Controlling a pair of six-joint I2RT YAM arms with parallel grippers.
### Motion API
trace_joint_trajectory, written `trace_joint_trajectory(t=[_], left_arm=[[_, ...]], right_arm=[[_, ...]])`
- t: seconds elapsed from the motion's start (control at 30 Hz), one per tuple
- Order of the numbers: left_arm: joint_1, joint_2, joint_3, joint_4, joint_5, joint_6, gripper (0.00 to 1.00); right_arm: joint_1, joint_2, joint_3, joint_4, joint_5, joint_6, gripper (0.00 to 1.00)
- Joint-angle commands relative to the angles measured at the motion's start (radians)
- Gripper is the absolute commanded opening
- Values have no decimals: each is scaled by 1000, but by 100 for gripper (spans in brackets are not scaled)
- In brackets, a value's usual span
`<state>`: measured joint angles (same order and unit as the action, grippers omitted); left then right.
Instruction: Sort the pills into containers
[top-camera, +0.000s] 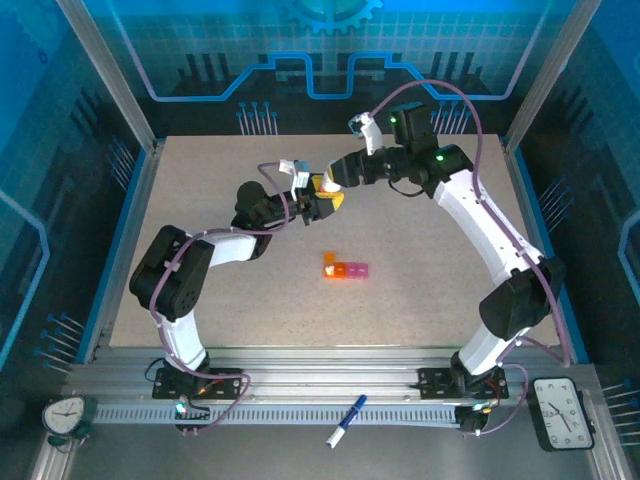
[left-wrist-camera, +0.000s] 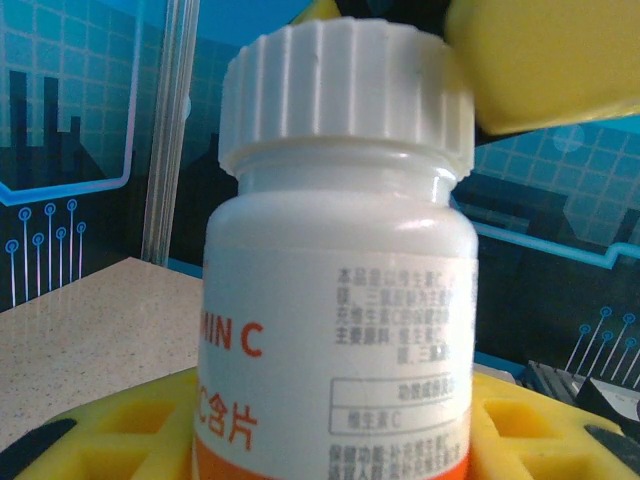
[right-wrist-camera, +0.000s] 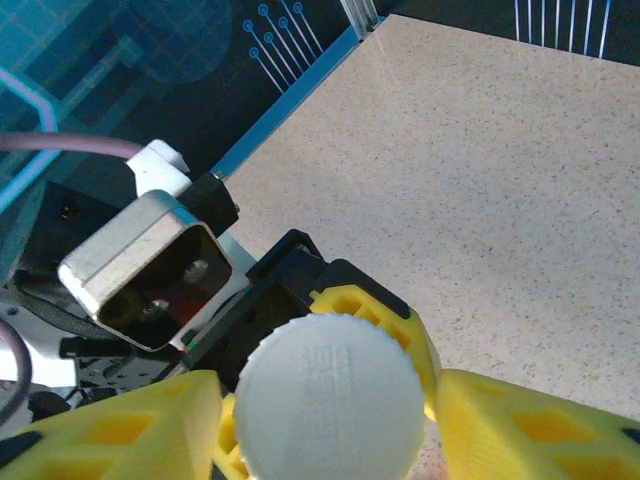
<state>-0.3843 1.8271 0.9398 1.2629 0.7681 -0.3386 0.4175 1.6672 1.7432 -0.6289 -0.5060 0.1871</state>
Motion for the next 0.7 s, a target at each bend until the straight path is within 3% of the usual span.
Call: trace_joint_trajectory(t=[0.0,0.27,0.5,0.67], left_arm=[[-1,-14,16,45,17,10,0],[-1,-14,16,46,17,9,0],[-1,-8,19,48,16,7,0],[-2,-2,19,55,16,2,0]], right_arm=[[-5,11,31,-15,-10,7,49],[34,-22,-57,48,104,104,37],[159,-67,-164,91,416,275,38],[193,-75,-186,112,494,321,39]])
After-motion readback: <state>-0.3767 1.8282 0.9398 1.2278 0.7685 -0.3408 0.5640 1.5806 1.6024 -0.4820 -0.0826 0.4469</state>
